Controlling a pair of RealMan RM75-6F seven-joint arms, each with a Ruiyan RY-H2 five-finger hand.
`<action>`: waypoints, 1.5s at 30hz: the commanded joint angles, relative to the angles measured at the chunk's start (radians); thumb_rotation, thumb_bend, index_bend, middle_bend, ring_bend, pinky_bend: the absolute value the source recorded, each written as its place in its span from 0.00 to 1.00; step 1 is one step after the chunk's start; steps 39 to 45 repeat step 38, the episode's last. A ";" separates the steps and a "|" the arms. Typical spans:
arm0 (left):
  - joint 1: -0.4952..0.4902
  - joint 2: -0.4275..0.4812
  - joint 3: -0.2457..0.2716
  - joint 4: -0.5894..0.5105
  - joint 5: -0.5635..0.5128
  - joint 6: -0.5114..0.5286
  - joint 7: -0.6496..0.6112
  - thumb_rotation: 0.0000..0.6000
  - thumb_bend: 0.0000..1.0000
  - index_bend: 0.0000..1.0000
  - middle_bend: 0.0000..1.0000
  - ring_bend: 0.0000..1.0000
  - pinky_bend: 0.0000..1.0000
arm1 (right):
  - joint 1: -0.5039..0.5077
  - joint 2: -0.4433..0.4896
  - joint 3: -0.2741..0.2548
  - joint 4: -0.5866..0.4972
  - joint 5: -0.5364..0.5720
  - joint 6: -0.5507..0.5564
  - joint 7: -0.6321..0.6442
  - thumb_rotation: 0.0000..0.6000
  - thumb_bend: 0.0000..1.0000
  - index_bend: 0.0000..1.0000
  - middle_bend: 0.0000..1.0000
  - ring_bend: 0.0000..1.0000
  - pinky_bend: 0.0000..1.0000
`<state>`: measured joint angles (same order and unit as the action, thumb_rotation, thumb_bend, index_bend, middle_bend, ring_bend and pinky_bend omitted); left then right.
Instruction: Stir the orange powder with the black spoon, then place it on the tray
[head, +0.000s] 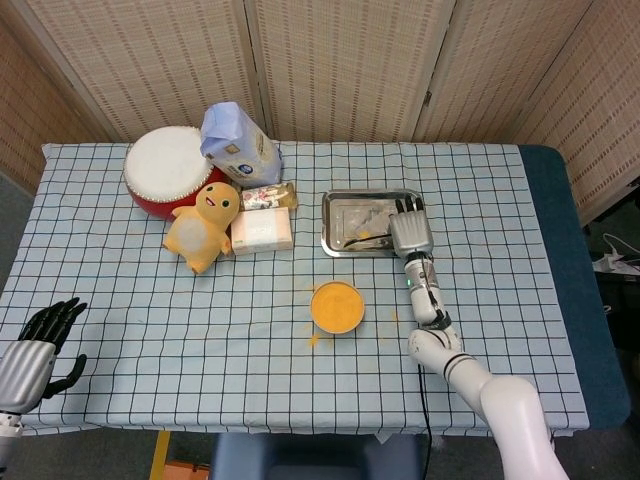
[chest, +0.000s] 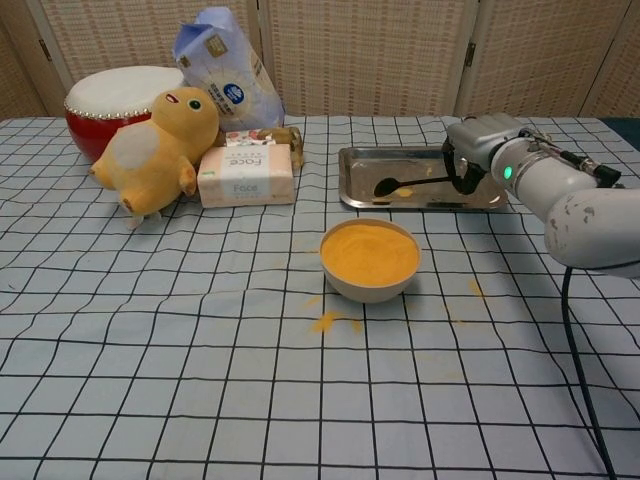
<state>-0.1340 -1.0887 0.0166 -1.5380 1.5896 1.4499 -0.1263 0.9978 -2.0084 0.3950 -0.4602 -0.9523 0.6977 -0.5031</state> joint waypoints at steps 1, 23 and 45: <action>0.001 0.000 0.000 -0.002 0.002 0.003 0.000 1.00 0.46 0.00 0.00 0.00 0.09 | -0.023 0.045 -0.005 -0.065 -0.018 0.029 0.020 1.00 0.41 0.00 0.09 0.00 0.07; 0.023 -0.028 -0.022 0.010 -0.007 0.063 0.061 1.00 0.46 0.00 0.00 0.00 0.09 | -0.613 0.752 -0.353 -1.321 -0.357 0.678 -0.007 1.00 0.36 0.00 0.00 0.00 0.00; 0.012 -0.055 -0.022 -0.009 -0.020 0.029 0.162 1.00 0.46 0.00 0.00 0.00 0.07 | -0.846 0.787 -0.415 -1.236 -0.424 0.894 0.161 1.00 0.36 0.00 0.00 0.00 0.00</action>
